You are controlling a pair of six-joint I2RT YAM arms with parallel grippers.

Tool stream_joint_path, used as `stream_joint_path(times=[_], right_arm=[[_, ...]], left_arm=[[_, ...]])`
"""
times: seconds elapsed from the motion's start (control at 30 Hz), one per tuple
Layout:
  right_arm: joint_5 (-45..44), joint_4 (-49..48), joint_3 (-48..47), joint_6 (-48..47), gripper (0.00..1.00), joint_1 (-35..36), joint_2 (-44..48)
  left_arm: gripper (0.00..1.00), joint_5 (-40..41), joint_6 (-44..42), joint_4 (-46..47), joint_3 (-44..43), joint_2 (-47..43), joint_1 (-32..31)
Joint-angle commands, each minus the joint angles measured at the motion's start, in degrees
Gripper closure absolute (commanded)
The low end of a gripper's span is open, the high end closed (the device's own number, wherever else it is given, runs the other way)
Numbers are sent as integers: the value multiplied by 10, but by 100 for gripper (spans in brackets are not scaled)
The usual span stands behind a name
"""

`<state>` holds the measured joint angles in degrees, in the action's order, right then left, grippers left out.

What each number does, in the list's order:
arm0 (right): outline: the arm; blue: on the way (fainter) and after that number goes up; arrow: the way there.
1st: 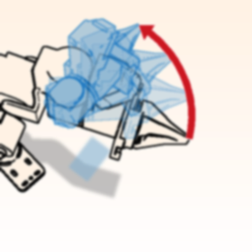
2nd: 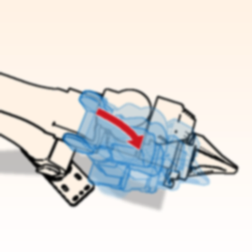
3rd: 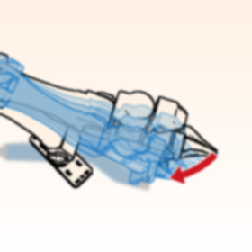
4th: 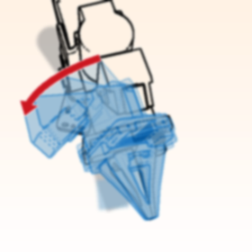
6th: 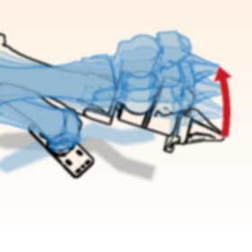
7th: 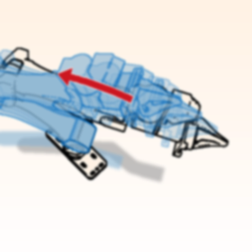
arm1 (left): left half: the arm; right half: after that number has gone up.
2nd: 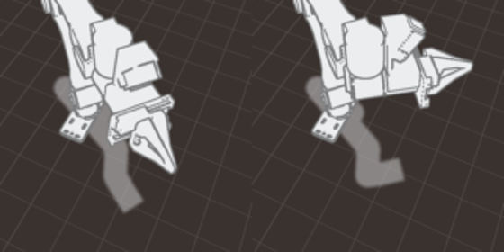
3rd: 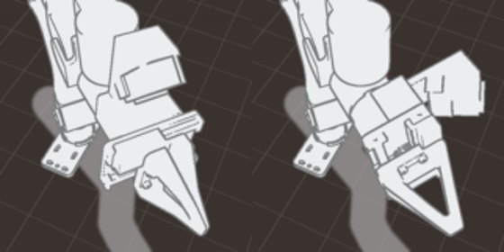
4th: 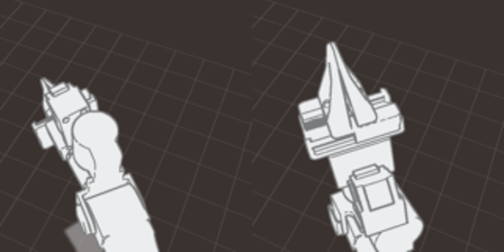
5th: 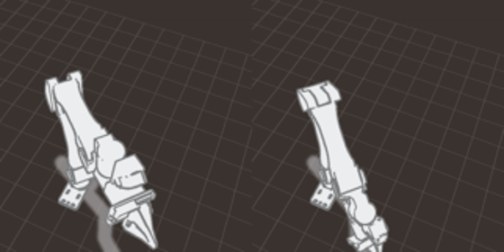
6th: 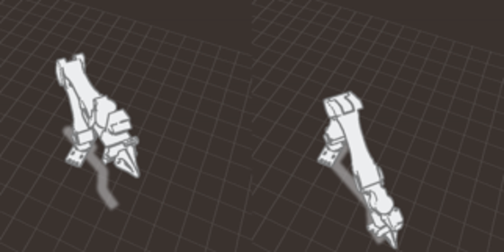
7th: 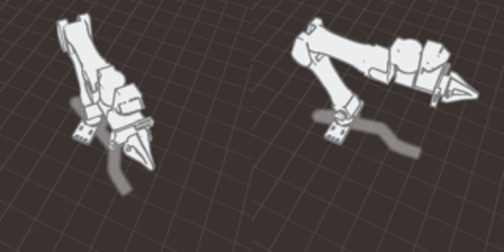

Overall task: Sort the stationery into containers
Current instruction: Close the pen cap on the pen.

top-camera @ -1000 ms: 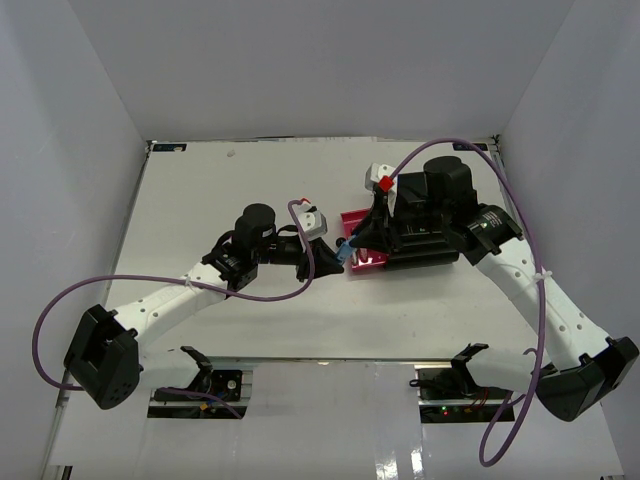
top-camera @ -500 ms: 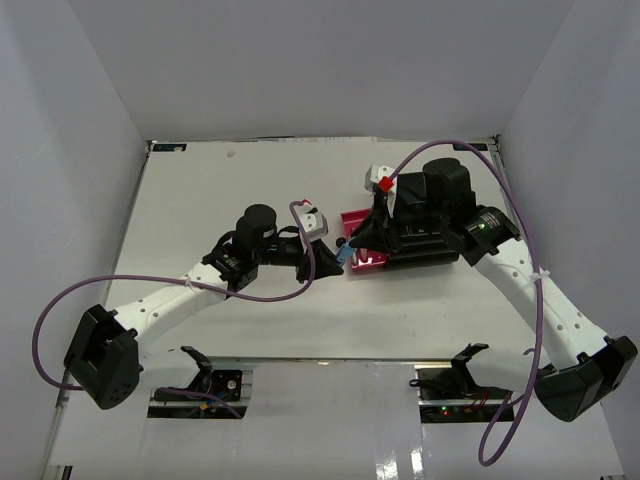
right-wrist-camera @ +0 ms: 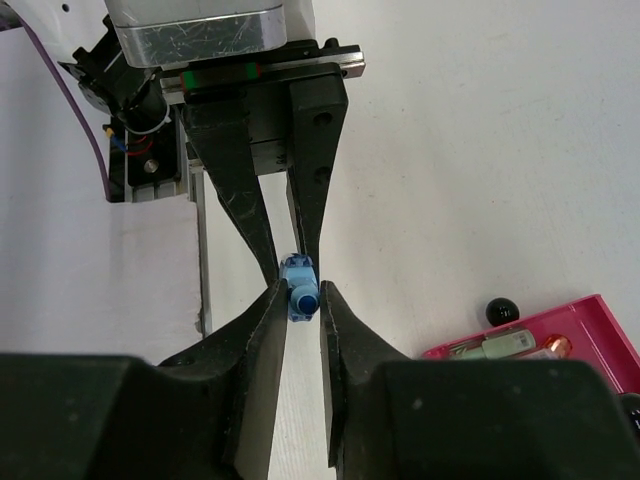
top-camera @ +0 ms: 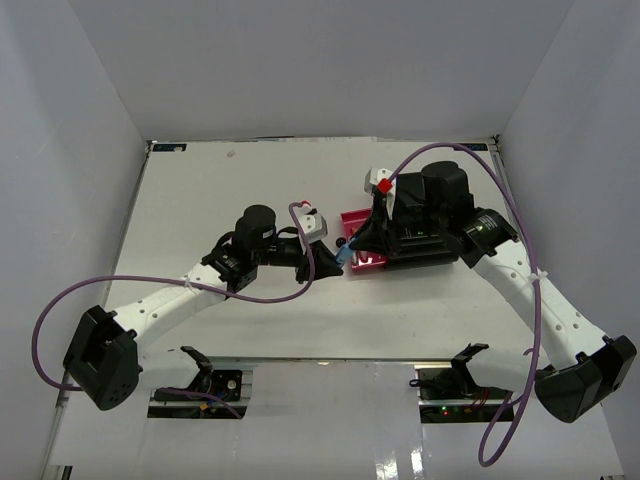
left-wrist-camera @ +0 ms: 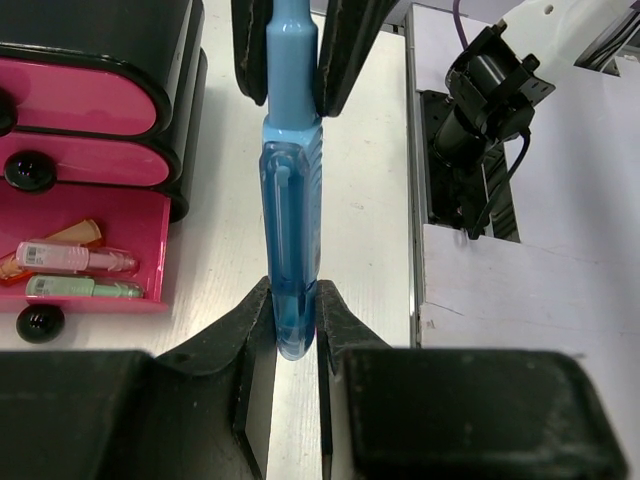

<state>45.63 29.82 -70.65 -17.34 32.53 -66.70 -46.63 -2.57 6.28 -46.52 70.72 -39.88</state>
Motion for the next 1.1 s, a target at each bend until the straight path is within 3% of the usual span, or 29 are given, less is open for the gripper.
stream_joint_path(times=[0.0,0.23,0.87,1.07], right_arm=[[22,-13,2,7,76,1,9],[21,-14,-1,7,92,2,8],[-29,5,-26,-18,92,0,35],[-29,5,-19,-23,92,0,41]], left_arm=[[86,-13,-5,15,1,-19,2],[86,-22,-9,10,0,-16,2],[89,-29,-13,1,-3,6,2],[91,-13,40,15,-13,16,2]])
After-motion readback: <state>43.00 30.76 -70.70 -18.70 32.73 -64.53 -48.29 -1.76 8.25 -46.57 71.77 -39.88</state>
